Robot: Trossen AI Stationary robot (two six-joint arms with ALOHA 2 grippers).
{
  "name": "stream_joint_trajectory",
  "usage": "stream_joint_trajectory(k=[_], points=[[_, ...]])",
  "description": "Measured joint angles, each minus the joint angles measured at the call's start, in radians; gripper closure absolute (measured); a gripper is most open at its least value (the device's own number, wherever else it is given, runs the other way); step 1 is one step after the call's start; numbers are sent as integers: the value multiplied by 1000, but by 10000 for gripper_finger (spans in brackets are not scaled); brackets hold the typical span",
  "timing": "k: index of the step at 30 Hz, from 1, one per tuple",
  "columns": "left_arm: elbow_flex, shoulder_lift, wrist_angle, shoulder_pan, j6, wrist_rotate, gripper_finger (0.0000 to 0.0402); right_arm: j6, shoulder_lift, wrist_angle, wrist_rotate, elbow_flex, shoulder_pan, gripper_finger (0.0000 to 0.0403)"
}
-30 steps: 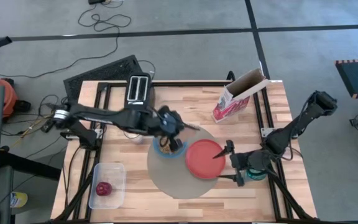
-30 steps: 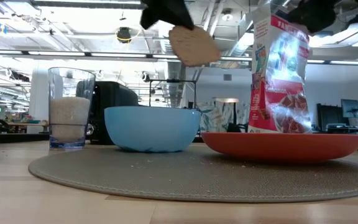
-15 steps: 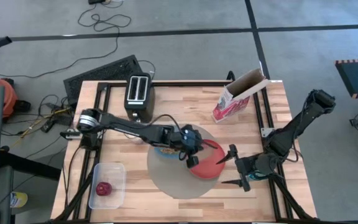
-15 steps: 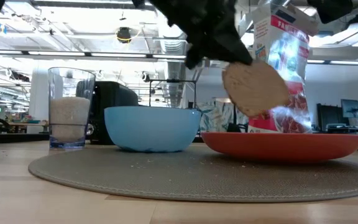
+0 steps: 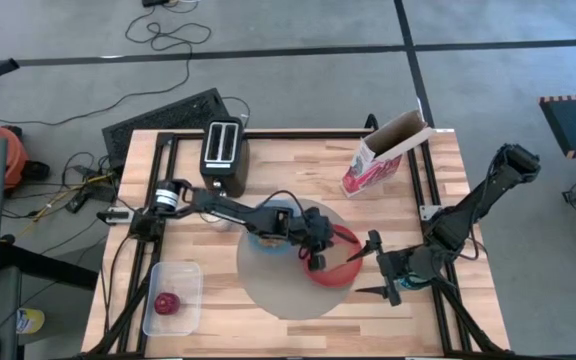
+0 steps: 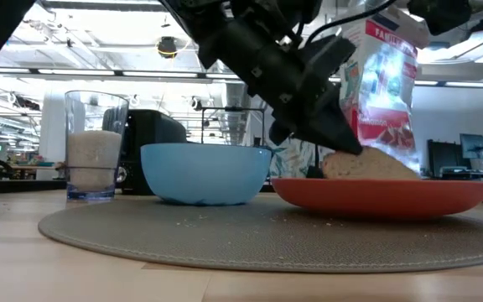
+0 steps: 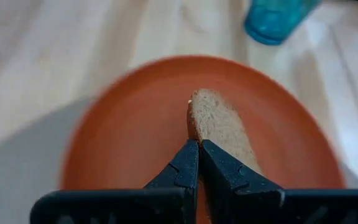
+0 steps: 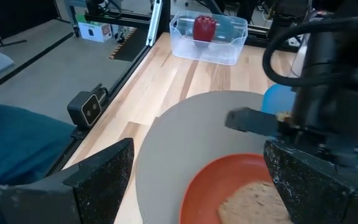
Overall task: Arrange a breakfast setting
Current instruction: Put the toasted bread on the orange plate, then put the apple on the gray placemat
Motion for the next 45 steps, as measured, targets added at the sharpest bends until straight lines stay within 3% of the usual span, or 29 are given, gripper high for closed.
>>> stream_joint_trajectory(k=[4,11,28,33,39,45], points=[[1,-1,-7,12,40,-42,399,0,0,-1,0,0,-14,17],[0,17,-21,36,60,-7,377,0,0,-3,-6,0,-27,17],[6,10,-5,23,44,-42,231,21,0,-1,-6,0,-27,17],[8,-50,-51,-8,33,-63,226,19,0,-2,-6,0,-27,17],[8,-150,-174,-64,10,-187,226,2,0,3,-7,0,-46,17],[8,-237,-312,-132,-54,-229,226,2,1,4,-7,0,-63,17]])
